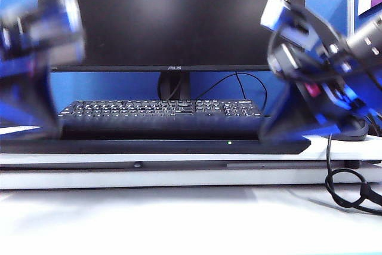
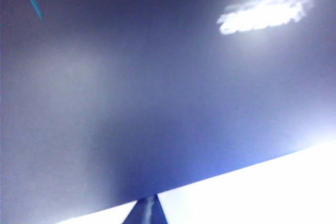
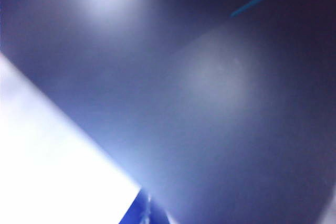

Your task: Open the lid of the black laptop.

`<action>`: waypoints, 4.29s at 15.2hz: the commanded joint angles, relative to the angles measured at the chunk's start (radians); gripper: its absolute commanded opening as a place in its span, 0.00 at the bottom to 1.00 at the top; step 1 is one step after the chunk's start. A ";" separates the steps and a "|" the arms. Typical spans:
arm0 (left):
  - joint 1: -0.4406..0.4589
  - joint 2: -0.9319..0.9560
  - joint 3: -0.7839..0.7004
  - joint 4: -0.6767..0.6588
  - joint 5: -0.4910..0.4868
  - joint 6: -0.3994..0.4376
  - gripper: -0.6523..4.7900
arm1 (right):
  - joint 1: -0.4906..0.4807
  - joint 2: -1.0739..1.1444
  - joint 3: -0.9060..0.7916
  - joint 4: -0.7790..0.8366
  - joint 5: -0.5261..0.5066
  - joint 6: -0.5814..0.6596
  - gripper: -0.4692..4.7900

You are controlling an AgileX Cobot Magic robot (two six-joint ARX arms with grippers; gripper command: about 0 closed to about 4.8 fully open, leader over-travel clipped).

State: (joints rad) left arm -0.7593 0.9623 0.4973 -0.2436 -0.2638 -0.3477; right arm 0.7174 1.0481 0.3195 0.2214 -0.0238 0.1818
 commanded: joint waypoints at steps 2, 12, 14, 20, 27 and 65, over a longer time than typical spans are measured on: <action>-0.001 -0.103 0.018 0.038 -0.074 0.013 0.11 | -0.008 -0.001 0.009 0.045 0.051 -0.003 0.09; -0.007 -0.114 0.018 -0.007 0.098 0.027 0.11 | -0.008 -0.001 0.009 0.074 0.049 -0.003 0.09; -0.007 -0.124 0.018 -0.032 0.156 0.027 0.11 | -0.008 -0.001 0.009 0.074 0.049 -0.003 0.09; -0.007 -0.125 0.018 -0.158 0.124 0.026 0.11 | -0.008 -0.001 0.009 0.075 0.049 -0.002 0.09; -0.006 -0.119 0.018 -0.159 0.020 0.045 0.11 | -0.008 -0.001 0.009 0.098 0.050 -0.002 0.09; -0.003 0.029 0.017 0.172 -0.136 0.122 0.11 | -0.011 -0.001 0.021 0.143 0.074 0.000 0.09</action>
State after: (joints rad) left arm -0.7658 0.9947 0.5064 -0.1822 -0.3660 -0.2428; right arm 0.7139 1.0523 0.3275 0.2974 0.0174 0.1852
